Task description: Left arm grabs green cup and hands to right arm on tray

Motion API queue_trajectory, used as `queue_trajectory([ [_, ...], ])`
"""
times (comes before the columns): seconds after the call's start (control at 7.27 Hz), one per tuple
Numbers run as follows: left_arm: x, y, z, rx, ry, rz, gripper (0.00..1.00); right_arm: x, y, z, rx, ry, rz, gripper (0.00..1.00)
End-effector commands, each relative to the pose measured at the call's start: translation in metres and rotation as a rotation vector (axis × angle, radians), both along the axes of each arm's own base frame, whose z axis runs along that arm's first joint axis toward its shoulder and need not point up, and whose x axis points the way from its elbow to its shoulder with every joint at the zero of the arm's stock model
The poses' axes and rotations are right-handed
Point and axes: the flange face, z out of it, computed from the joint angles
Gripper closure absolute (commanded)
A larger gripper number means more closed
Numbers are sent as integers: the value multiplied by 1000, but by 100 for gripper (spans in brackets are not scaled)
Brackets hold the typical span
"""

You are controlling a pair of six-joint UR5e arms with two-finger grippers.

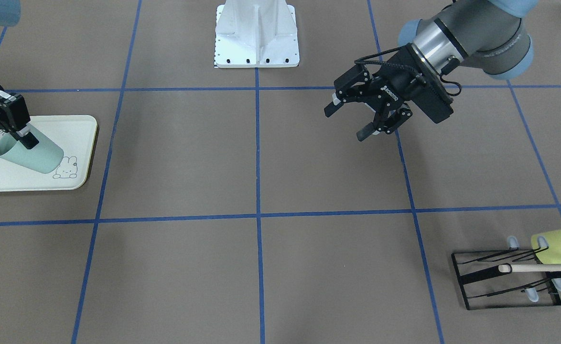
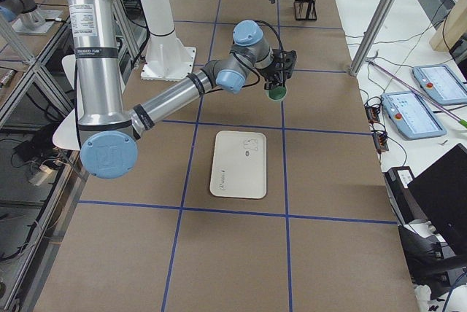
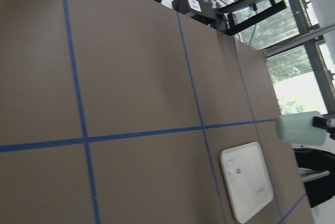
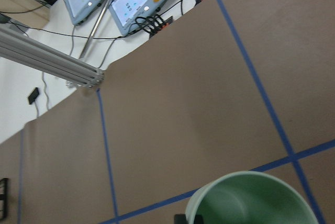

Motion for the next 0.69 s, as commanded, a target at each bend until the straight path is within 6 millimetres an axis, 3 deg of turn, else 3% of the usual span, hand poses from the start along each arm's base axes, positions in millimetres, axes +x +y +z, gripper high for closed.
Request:
queue_trajectory([
  [0.0,-37,-19,66,77,-239,5,0,6,6,40,-29,190,-126,100],
  [0.14,-64,-27,93,106,-313,-2,0,11,19,69,-17,251,-189,100],
  [0.28,-93,-22,128,137,-396,10,0,18,36,89,-25,297,-208,100],
  [0.55,-171,-36,177,144,-578,25,0,12,56,114,-32,354,-258,100],
])
